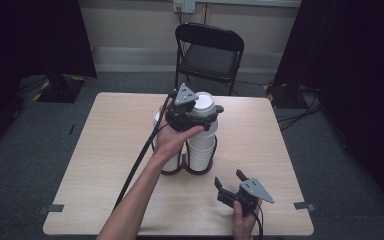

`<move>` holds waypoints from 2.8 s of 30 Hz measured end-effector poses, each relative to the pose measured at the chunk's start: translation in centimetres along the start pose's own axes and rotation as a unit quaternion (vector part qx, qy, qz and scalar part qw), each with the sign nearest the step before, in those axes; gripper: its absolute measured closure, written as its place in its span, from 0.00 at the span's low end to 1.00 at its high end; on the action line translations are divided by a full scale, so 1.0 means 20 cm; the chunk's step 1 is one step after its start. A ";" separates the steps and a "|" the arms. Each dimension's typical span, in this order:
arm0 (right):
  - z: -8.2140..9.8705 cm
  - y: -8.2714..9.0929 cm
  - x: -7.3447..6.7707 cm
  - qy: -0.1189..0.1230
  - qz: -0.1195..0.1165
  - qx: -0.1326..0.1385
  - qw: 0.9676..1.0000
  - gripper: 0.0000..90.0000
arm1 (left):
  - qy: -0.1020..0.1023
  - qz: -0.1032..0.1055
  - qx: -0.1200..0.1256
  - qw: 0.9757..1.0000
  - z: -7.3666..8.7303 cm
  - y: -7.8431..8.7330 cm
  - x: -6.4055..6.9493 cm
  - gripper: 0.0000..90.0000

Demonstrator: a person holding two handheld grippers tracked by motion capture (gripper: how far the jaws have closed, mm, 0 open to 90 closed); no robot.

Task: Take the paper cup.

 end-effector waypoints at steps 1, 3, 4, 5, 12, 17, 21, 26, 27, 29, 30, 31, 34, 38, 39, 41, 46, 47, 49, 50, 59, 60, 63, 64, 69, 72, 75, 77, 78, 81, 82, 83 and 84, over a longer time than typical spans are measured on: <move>0.00 0.00 0.00 0.000 0.000 0.000 1.000 0.16 | 0.002 0.003 0.003 1.000 0.00 0.00 0.00 0.22; 0.00 0.00 0.00 0.000 0.001 0.000 1.000 0.16 | 0.001 0.004 0.003 1.000 -0.01 0.01 0.00 0.22; 0.00 0.00 0.00 0.000 -0.001 0.000 1.000 0.16 | 0.000 0.002 0.006 1.000 -0.02 0.02 -0.01 0.22; 0.00 0.00 0.00 0.000 -0.001 0.000 1.000 0.16 | 0.000 0.002 0.006 1.000 -0.02 0.02 -0.01 0.23; 0.00 0.00 0.00 0.000 0.000 0.000 1.000 0.16 | 0.003 0.010 0.029 1.000 -0.04 0.06 -0.01 0.23; 0.00 0.00 0.00 0.000 0.000 0.000 1.000 0.16 | 0.004 0.012 0.047 0.999 -0.05 0.10 -0.01 0.23; 0.00 0.00 0.00 -0.001 0.000 0.000 1.000 0.16 | 0.006 0.014 0.057 0.998 -0.07 0.13 -0.01 0.23; 0.00 0.00 0.00 -0.001 0.000 0.000 1.000 0.16 | 0.011 0.012 0.071 0.997 -0.08 0.16 -0.01 0.23; 0.00 0.00 0.00 -0.001 -0.001 0.000 1.000 0.16 | 0.011 0.011 0.074 0.997 -0.09 0.17 -0.02 0.23; 0.00 0.00 0.00 -0.001 0.000 0.000 1.000 0.16 | 0.013 0.011 0.077 0.997 -0.09 0.18 -0.02 0.23; 0.00 0.00 0.00 0.000 0.000 0.000 1.000 0.16 | 0.013 0.011 0.077 0.997 -0.09 0.19 -0.02 0.23; 0.00 0.00 0.00 0.000 0.001 0.000 1.000 0.16 | 0.013 0.011 0.077 0.997 -0.09 0.19 -0.02 0.23; 0.00 0.00 0.00 0.000 0.000 0.001 1.000 0.16 | 0.016 0.009 0.086 0.996 -0.09 0.22 -0.03 0.23; 0.00 0.00 0.00 0.000 -0.001 0.000 1.000 0.16 | 0.020 0.011 0.093 0.995 -0.10 0.25 -0.04 0.23; 0.00 0.00 0.00 0.000 -0.001 0.000 1.000 0.16 | 0.018 0.013 0.096 0.995 -0.10 0.26 -0.03 0.23; 0.00 0.00 0.00 0.000 -0.001 -0.001 1.000 0.16 | 0.017 0.015 0.099 0.995 -0.10 0.26 -0.03 0.23; 0.00 0.00 0.00 0.000 -0.001 -0.002 1.000 0.16 | 0.012 0.020 0.102 0.994 -0.08 0.31 -0.02 0.23; 0.00 0.00 0.00 0.002 0.000 -0.002 1.000 0.16 | 0.012 0.022 0.104 0.994 -0.08 0.32 -0.02 0.23; 0.00 0.00 0.00 0.001 0.000 -0.003 1.000 0.16 | 0.017 0.026 0.105 0.994 -0.07 0.34 -0.02 0.23; 0.00 0.00 0.00 0.001 0.000 -0.003 1.000 0.16 | 0.019 0.029 0.105 0.994 -0.07 0.34 -0.02 0.23; 0.00 0.00 0.00 0.000 0.000 -0.004 1.000 0.16 | 0.024 0.035 0.103 0.994 -0.02 0.39 -0.02 0.23; 0.00 0.00 0.00 0.000 0.000 -0.004 1.000 0.16 | 0.023 0.037 0.103 0.994 -0.01 0.41 -0.01 0.23; 0.00 0.00 0.00 0.000 0.000 -0.004 1.000 0.16 | 0.020 0.038 0.105 0.994 0.00 0.42 0.00 0.23; 0.00 0.00 0.00 0.000 0.000 -0.004 1.000 0.16 | 0.018 0.037 0.103 0.994 0.00 0.43 0.00 0.23; 0.00 0.00 0.00 0.000 0.000 -0.004 1.000 0.16 | 0.013 0.040 0.114 0.993 0.03 0.46 0.03 0.23; 0.00 0.00 0.00 0.001 0.000 -0.004 1.000 0.16 | 0.014 0.047 0.110 0.993 0.06 0.46 0.04 0.23; 0.00 0.00 0.00 0.001 0.000 -0.003 1.000 0.16 | 0.017 0.048 0.108 0.993 0.10 0.47 0.05 0.23; 0.00 0.00 0.00 0.002 0.001 -0.003 1.000 0.16 | 0.019 0.046 0.105 0.993 0.12 0.47 0.06 0.23; 0.00 0.00 0.00 0.002 0.000 -0.003 1.000 0.16 | 0.020 0.046 0.104 0.993 0.14 0.47 0.06 0.23; 0.00 0.00 0.00 0.003 0.000 -0.002 1.000 0.16 | 0.020 0.049 0.105 0.993 0.17 0.49 0.09 0.23; 0.00 0.00 0.00 0.003 0.000 -0.002 1.000 0.16 | 0.017 0.049 0.103 0.993 0.18 0.49 0.09 0.23; 0.00 0.00 0.00 0.004 0.000 -0.001 1.000 0.16 | 0.018 0.046 0.100 0.994 0.19 0.50 0.10 0.23; 0.00 0.00 0.00 0.002 0.001 -0.003 1.000 0.16 | 0.020 0.049 0.099 0.994 0.21 0.50 0.11 0.23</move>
Point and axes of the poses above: each handheld gripper's, and its own axes: y roughly backward along the jaws, z roughly out of its underside, x roughly to its right, the point moved 2 cm from there along -y, roughly forward along the jaws, and after that the axes turned 3 degrees about y, right-handed, at the moved point
